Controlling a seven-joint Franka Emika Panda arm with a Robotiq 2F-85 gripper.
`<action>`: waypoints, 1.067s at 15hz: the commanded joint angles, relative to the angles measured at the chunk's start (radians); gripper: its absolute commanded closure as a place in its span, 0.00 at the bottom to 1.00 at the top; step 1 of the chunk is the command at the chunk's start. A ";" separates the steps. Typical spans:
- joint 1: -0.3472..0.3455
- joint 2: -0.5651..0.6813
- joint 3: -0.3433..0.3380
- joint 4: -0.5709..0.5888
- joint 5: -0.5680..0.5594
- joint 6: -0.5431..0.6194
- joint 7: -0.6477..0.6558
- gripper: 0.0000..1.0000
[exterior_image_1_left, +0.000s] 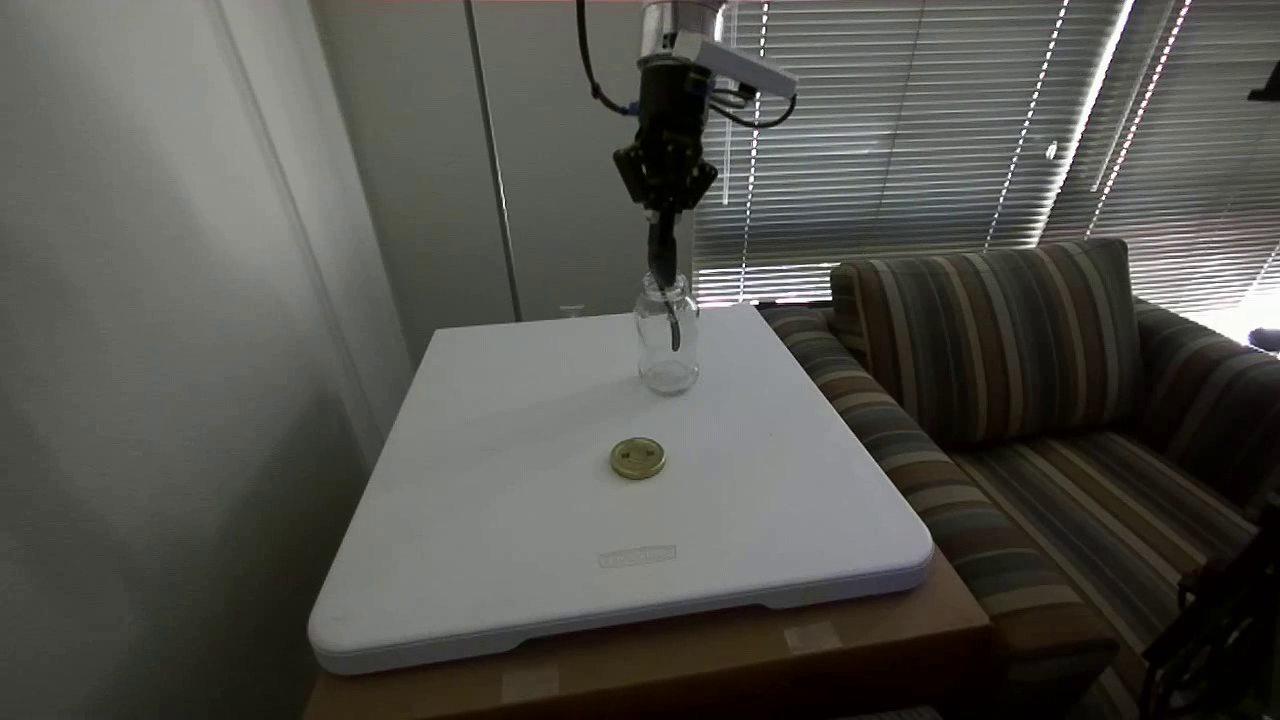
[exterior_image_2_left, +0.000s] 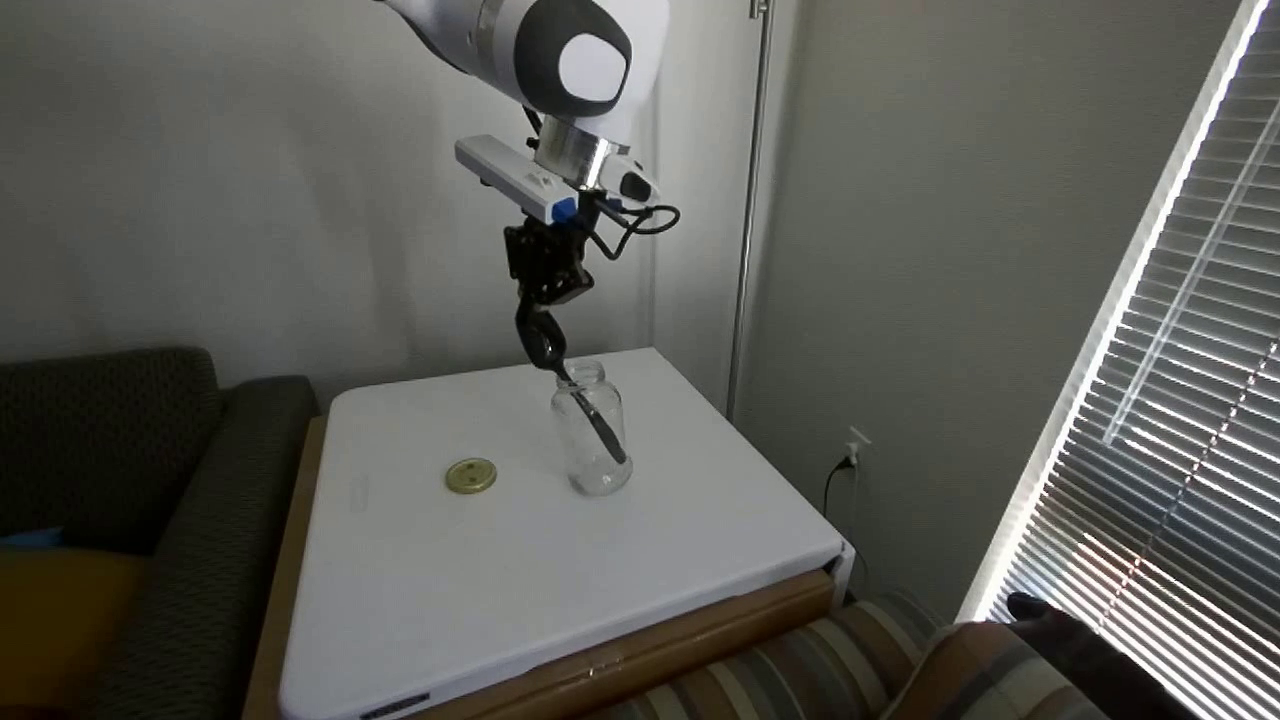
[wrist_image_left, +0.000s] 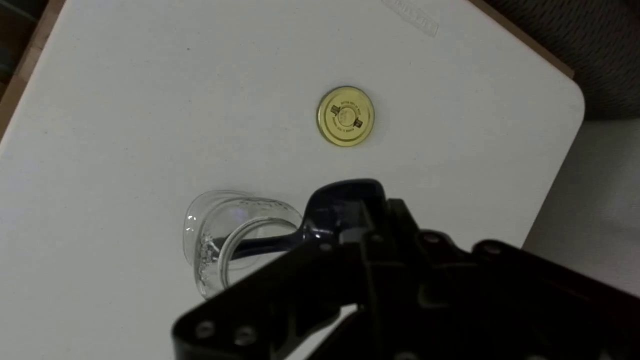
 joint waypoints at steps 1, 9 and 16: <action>-0.041 -0.017 0.055 -0.082 0.008 0.059 -0.006 0.98; -0.112 -0.064 0.091 -0.181 0.037 0.158 -0.021 0.98; -0.176 -0.070 0.099 -0.188 0.057 0.244 -0.023 0.98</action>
